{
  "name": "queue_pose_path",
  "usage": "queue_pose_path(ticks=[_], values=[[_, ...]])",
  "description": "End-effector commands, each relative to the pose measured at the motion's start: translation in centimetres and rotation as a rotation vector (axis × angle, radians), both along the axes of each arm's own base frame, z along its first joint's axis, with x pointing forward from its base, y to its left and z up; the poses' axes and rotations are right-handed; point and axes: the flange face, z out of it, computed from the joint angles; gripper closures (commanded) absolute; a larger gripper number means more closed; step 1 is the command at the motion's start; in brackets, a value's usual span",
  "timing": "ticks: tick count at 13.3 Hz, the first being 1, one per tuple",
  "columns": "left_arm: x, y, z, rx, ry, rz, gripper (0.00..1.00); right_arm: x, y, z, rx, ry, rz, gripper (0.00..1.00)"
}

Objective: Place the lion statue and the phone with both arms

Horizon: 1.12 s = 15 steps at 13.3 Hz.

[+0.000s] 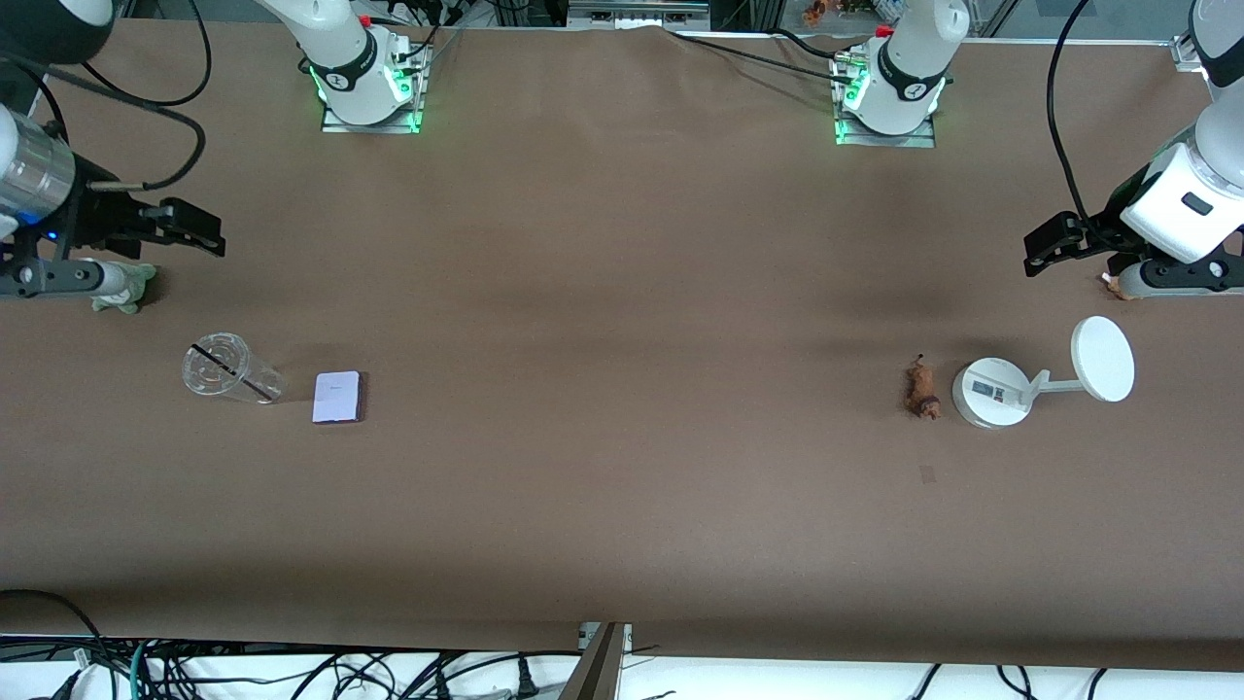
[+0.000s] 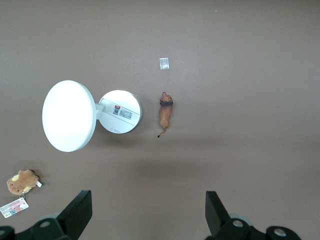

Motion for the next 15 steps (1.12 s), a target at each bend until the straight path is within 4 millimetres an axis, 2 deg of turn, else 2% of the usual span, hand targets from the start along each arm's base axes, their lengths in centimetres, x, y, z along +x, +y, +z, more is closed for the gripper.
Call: queue_pose_path(ticks=[1, 4, 15], values=[[-0.51, -0.22, 0.30, -0.026, 0.003, 0.001, 0.00, -1.00, -0.20, -0.17, 0.014, 0.015, -0.002, 0.01], [-0.53, -0.12, 0.28, -0.024, 0.004, 0.002, 0.00, -1.34, -0.91, -0.59, 0.013, 0.032, -0.013, 0.01], [-0.54, -0.41, 0.34, -0.020, 0.004, -0.006, 0.00, -1.44, -0.98, -0.52, 0.008, 0.038, -0.013, 0.01]])
